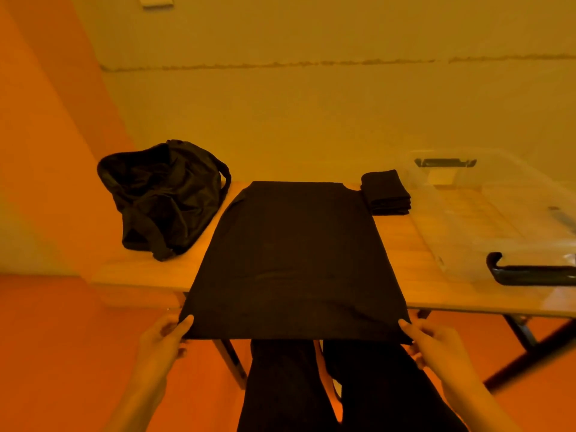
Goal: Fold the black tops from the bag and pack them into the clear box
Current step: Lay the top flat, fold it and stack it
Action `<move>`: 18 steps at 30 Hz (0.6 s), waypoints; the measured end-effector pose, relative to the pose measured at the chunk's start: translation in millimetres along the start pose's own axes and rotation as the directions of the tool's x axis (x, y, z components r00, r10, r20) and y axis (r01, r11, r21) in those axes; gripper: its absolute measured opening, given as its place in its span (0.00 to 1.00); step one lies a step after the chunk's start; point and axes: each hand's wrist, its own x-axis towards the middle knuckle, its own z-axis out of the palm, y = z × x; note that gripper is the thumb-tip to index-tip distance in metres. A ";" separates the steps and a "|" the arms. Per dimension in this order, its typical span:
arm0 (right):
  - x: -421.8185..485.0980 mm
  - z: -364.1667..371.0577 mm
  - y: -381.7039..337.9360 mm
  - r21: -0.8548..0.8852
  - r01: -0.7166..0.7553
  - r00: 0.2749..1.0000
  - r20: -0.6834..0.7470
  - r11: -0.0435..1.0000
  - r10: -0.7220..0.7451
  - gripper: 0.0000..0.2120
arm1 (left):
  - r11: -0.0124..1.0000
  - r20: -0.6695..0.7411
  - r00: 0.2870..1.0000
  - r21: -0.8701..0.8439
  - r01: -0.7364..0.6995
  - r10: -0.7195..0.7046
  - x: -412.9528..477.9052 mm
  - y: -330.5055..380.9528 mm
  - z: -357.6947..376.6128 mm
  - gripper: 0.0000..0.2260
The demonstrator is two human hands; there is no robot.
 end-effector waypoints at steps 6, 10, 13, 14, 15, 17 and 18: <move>-13.9 0.7 -3.1 0.021 -0.114 0.992 0.055 0.993 0.113 0.10 | 0.996 0.039 0.998 -0.075 0.046 -0.043 -7.5 -13.3 -10.0 0.11; -20.0 1.8 -7.9 0.047 -0.135 0.990 0.042 0.990 0.133 0.06 | 0.999 0.076 0.996 -0.034 0.040 -0.037 -5.1 -21.4 -14.9 0.14; -21.9 1.0 -9.0 0.062 -0.117 0.993 0.029 0.991 0.115 0.07 | 0.998 0.062 0.997 -0.045 0.046 -0.043 -3.9 -26.5 -15.0 0.11; -21.2 0.8 -7.0 0.042 -0.104 0.994 0.040 0.994 0.103 0.08 | 0.998 0.051 0.998 -0.034 0.045 -0.043 -2.9 -27.6 -14.7 0.09; -20.4 1.1 -5.5 0.009 -0.090 0.995 0.045 0.996 0.089 0.09 | 0.999 0.040 0.999 -0.007 0.037 -0.037 -1.7 -28.5 -14.5 0.07; -18.2 1.7 -3.2 -0.150 -0.049 0.999 0.012 0.988 0.051 0.12 | 0.992 0.003 1.000 0.128 -0.010 0.010 -2.7 -27.4 -12.6 0.08; -17.6 2.0 -3.1 -0.290 -0.019 1.000 -0.026 0.957 0.011 0.14 | 0.960 -0.029 0.997 0.273 -0.066 0.077 -3.4 -26.1 -12.0 0.10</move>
